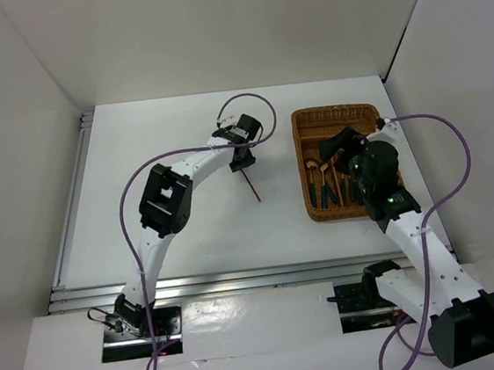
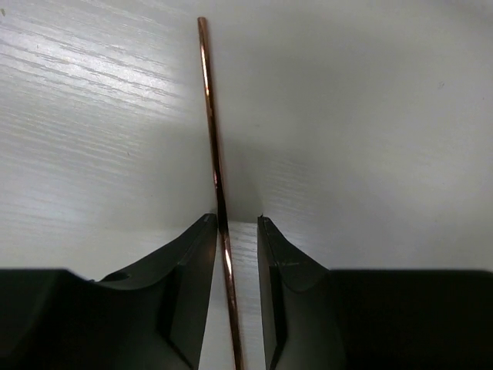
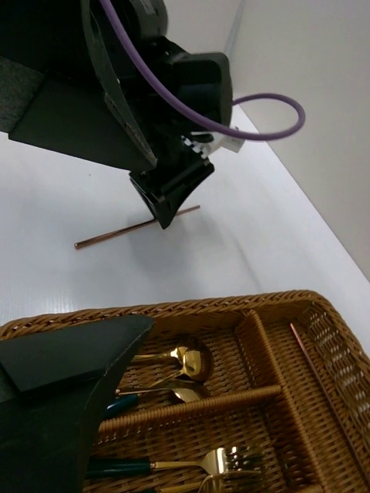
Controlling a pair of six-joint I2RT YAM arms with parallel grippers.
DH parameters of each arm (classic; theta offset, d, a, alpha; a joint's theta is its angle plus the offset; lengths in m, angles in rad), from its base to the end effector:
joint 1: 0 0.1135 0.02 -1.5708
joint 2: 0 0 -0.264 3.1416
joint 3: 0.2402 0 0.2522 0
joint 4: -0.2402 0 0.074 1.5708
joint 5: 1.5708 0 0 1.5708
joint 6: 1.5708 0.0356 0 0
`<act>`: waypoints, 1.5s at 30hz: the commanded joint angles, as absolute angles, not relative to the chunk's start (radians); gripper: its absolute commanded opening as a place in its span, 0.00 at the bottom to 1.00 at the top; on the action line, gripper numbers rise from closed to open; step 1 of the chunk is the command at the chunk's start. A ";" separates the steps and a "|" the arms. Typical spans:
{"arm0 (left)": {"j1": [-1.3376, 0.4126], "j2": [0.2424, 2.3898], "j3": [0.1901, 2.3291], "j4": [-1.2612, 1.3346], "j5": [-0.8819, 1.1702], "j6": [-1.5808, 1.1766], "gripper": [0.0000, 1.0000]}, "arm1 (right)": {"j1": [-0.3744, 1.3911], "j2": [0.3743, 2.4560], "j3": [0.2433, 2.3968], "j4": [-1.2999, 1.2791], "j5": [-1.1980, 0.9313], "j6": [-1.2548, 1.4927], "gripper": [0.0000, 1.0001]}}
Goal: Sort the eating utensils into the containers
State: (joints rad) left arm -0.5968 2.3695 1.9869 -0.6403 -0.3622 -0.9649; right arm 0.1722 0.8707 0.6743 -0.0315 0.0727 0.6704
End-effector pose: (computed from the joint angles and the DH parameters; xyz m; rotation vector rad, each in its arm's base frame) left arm 0.4328 -0.2788 0.1703 -0.5840 2.4342 -0.1694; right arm 0.2059 0.0332 0.3017 0.5023 1.7601 0.5338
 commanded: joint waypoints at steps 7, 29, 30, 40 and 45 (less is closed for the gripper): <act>-0.604 2.424 1.980 -0.736 -0.390 -0.946 0.28 | 0.179 0.853 0.652 0.000 -0.070 0.601 0.83; -0.604 2.094 1.804 -0.654 -0.341 -0.856 0.11 | 0.429 1.236 0.587 0.425 -0.428 0.459 0.88; -0.604 2.077 1.792 -0.640 -0.331 -0.856 0.11 | 0.430 1.256 0.597 0.425 -0.416 0.459 0.90; -0.595 1.933 1.692 -0.586 -0.221 -0.856 0.11 | 0.468 1.469 0.672 0.555 -0.454 0.486 0.93; -0.595 1.876 1.628 -0.543 -0.178 -0.885 0.11 | 0.491 1.535 0.724 0.627 -0.474 0.499 0.93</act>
State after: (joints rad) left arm -0.5983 1.9381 1.6569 -0.5896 -0.2222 -0.8688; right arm 0.4667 1.5112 0.6559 0.4904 -0.4500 0.4999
